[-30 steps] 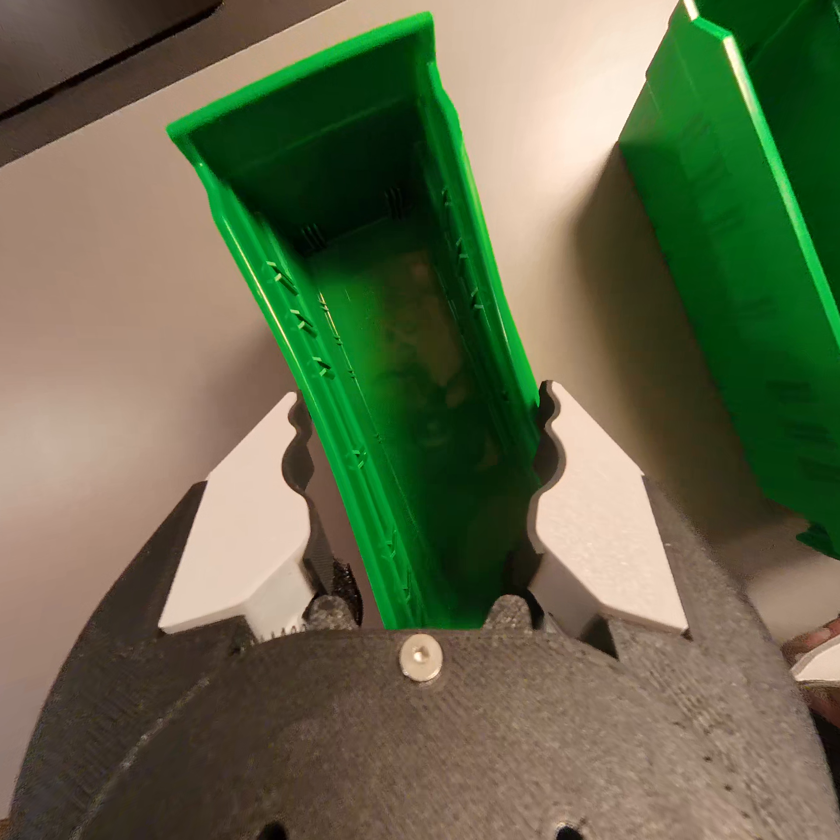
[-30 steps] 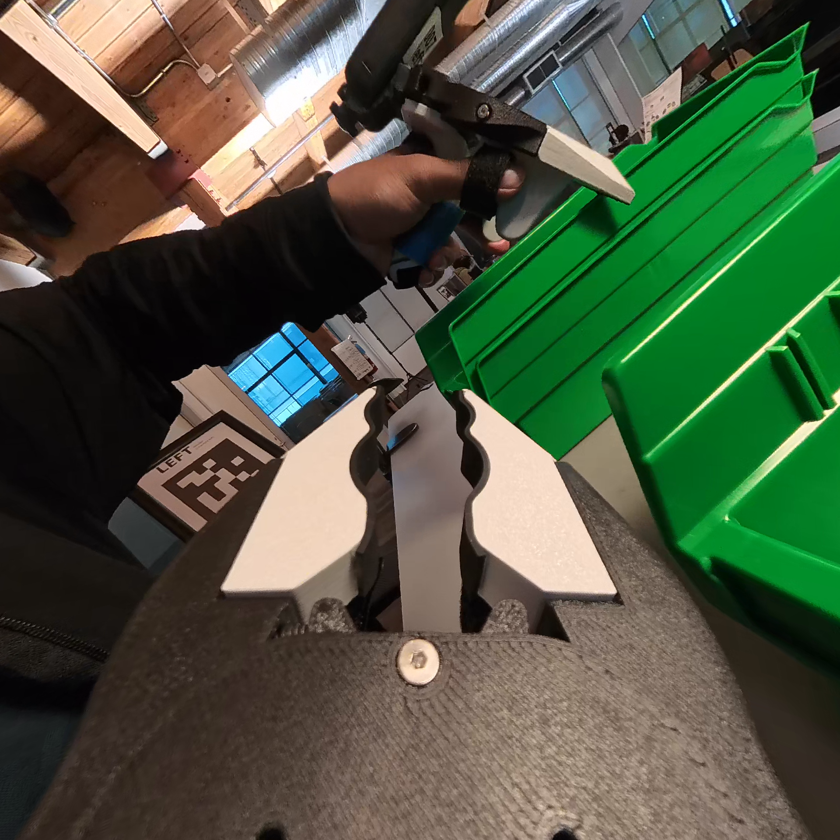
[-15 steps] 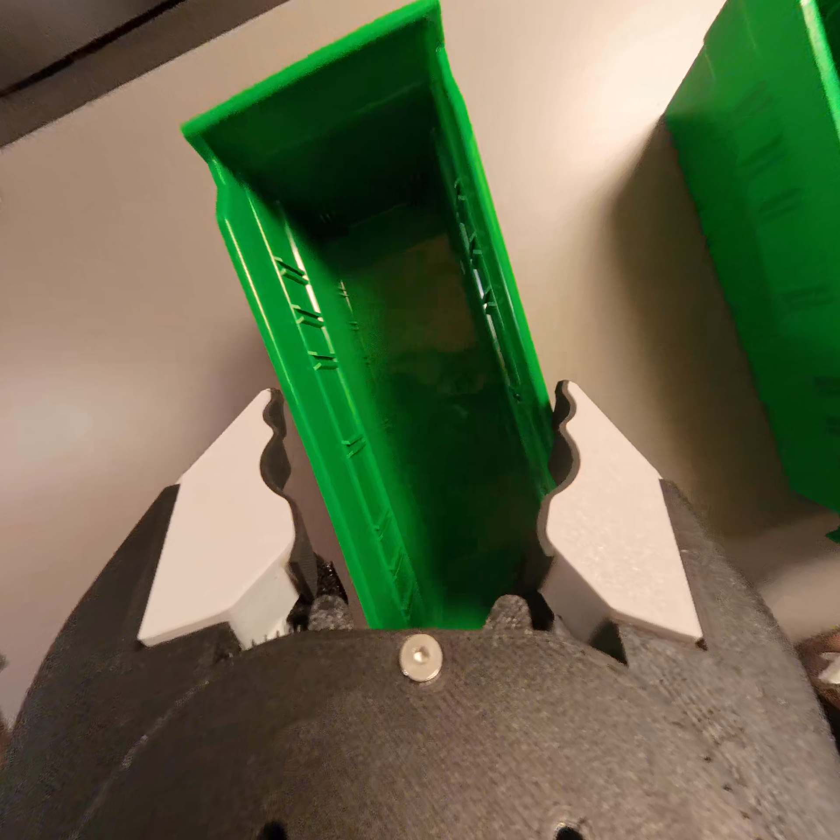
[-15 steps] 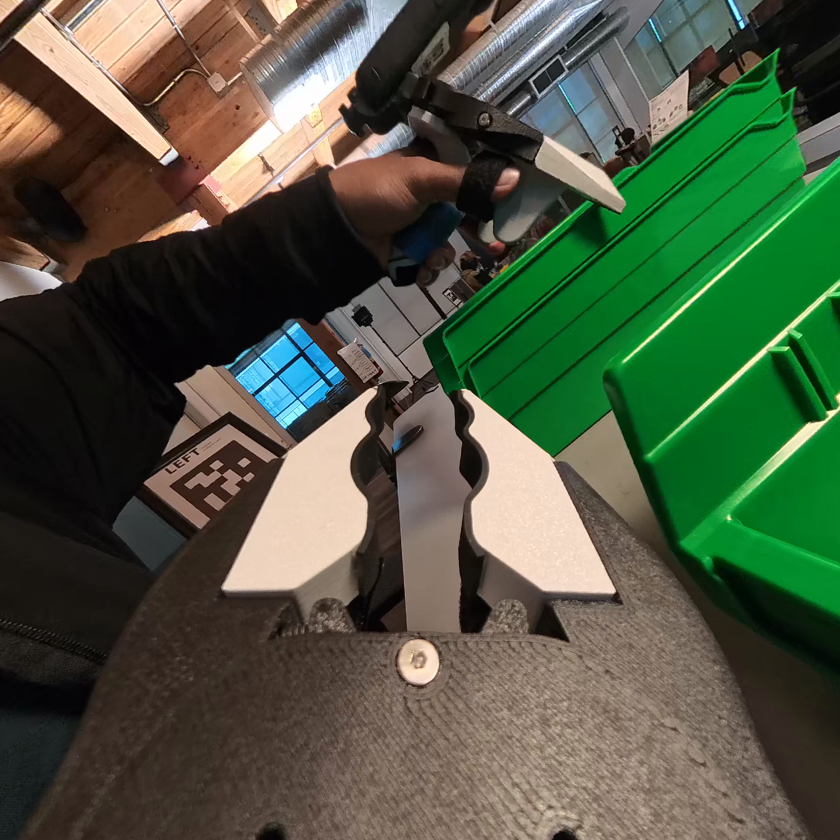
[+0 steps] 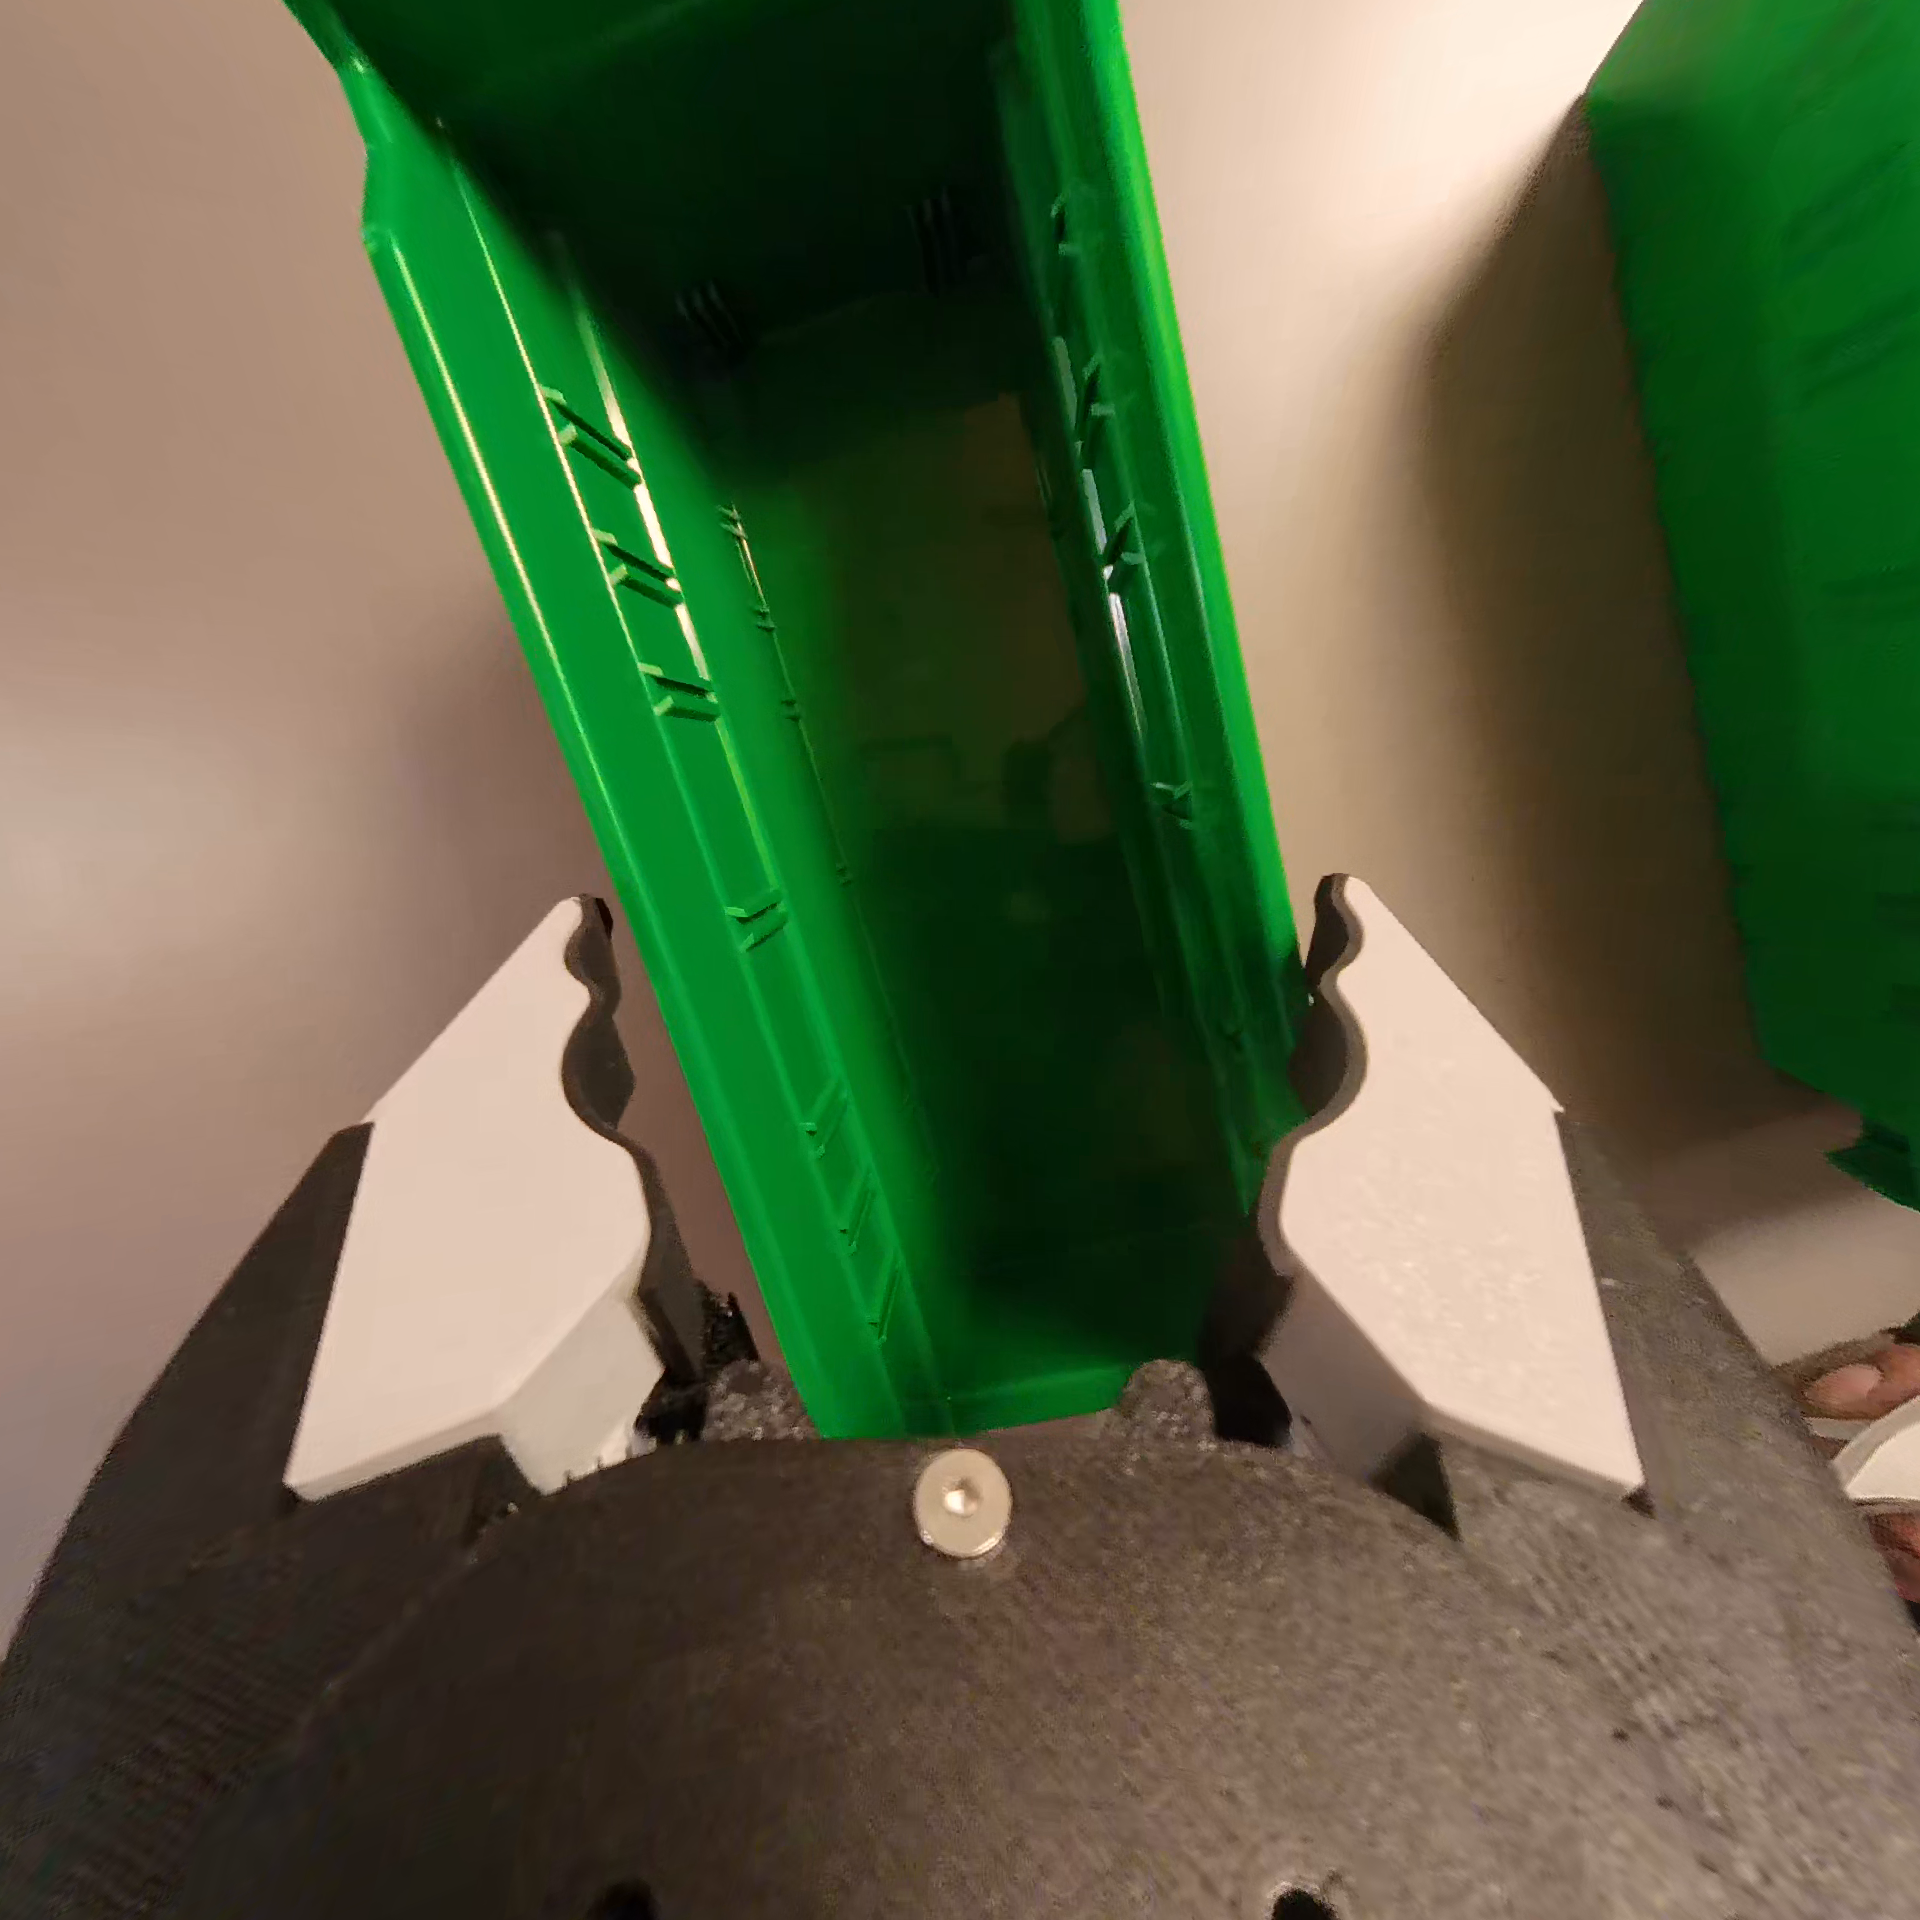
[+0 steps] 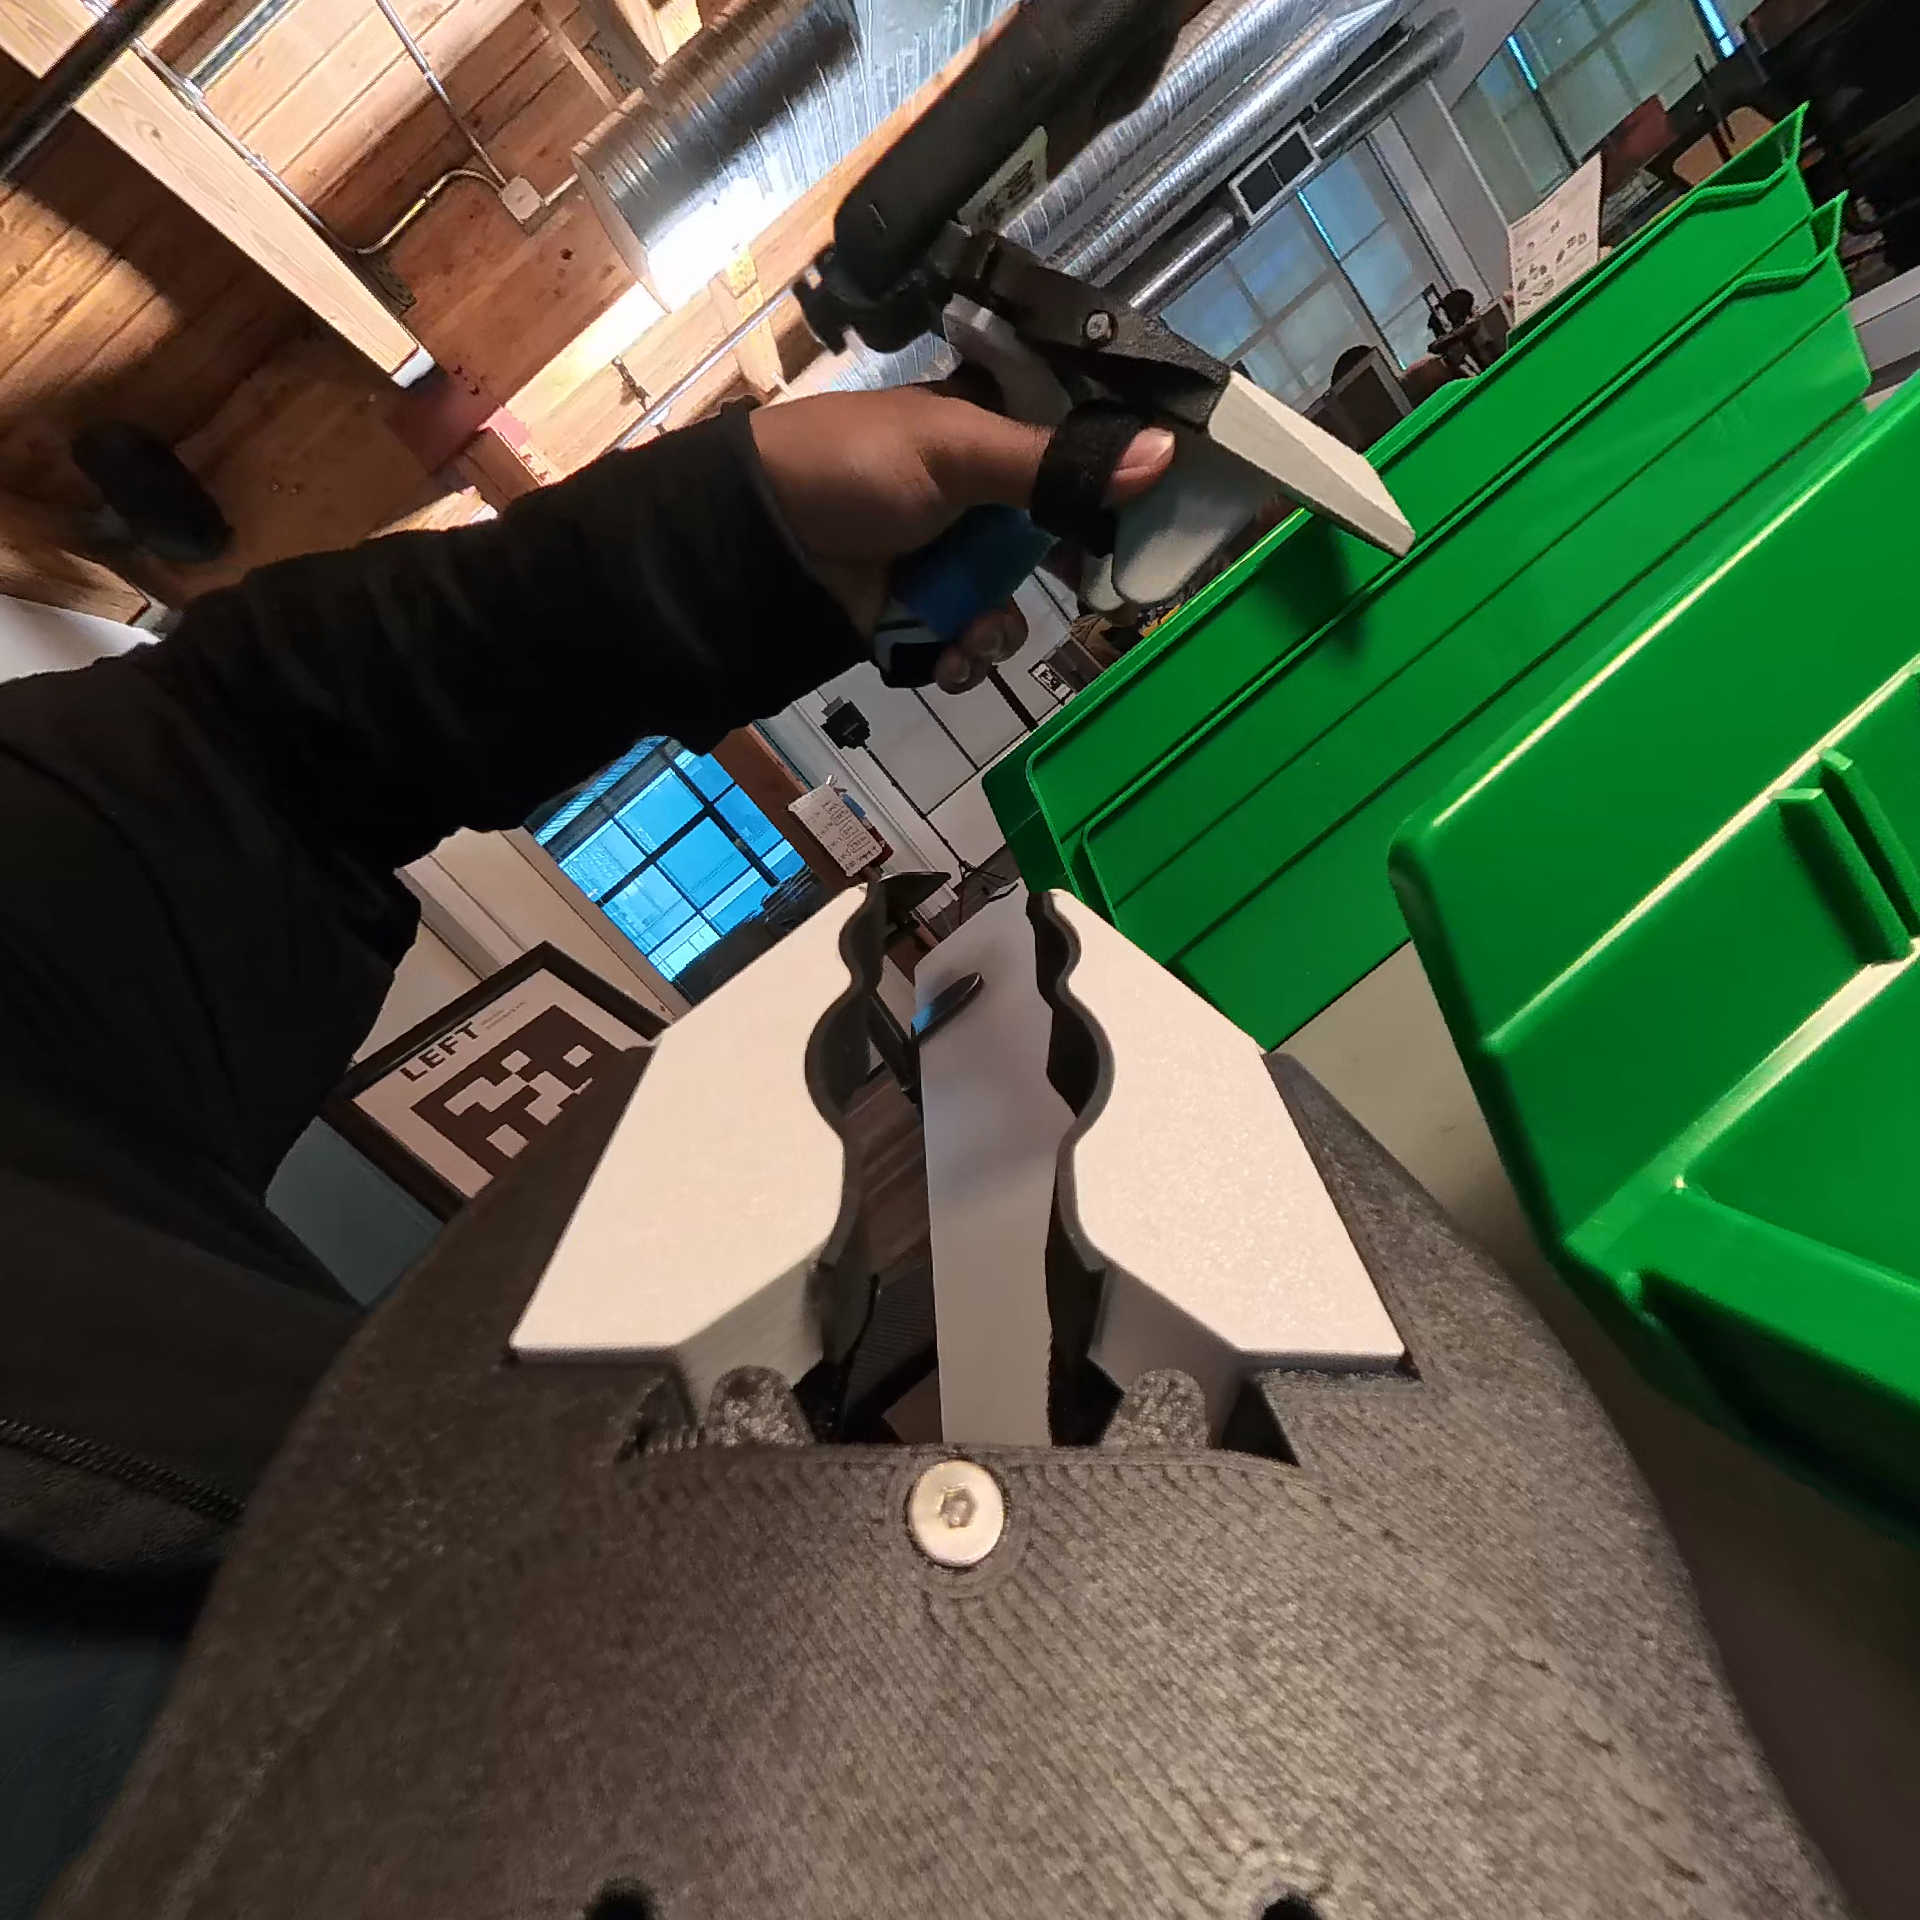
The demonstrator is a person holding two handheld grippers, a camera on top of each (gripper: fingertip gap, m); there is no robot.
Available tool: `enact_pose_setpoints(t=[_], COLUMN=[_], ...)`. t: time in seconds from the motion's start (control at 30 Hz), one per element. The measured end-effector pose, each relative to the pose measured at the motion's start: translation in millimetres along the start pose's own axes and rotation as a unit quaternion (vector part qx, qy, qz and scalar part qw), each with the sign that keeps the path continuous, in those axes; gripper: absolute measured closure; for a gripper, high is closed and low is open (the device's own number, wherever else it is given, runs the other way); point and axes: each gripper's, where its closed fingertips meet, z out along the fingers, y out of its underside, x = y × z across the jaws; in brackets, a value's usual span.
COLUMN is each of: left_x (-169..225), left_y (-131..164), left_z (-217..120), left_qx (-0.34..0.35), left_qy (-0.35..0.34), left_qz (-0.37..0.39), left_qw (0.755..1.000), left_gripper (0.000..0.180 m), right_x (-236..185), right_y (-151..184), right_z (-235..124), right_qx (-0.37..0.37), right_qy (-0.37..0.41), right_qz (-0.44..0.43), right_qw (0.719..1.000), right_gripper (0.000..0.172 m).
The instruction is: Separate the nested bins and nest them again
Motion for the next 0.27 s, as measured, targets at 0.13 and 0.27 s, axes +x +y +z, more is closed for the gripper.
enact_pose_setpoints(t=[0.13, 0.27], left_x=[-0.6, -0.9], left_y=[1.0, 1.3], left_z=[5.6, 3.8], left_qx=[0.001, -0.001], left_qy=[0.001, -0.001], left_qz=[0.002, 0.005], left_qw=[1.0, 1.0], left_gripper=[0.053, 0.055], right_x=[-0.1, -0.3], right_y=[0.1, -0.2], right_z=[0.2, -0.1], right_qx=[0.0, 0.0], right_qy=[0.0, -0.002], right_qz=[0.0, 0.001], right_qw=[1.0, 1.0], right_gripper=[0.144, 0.145])
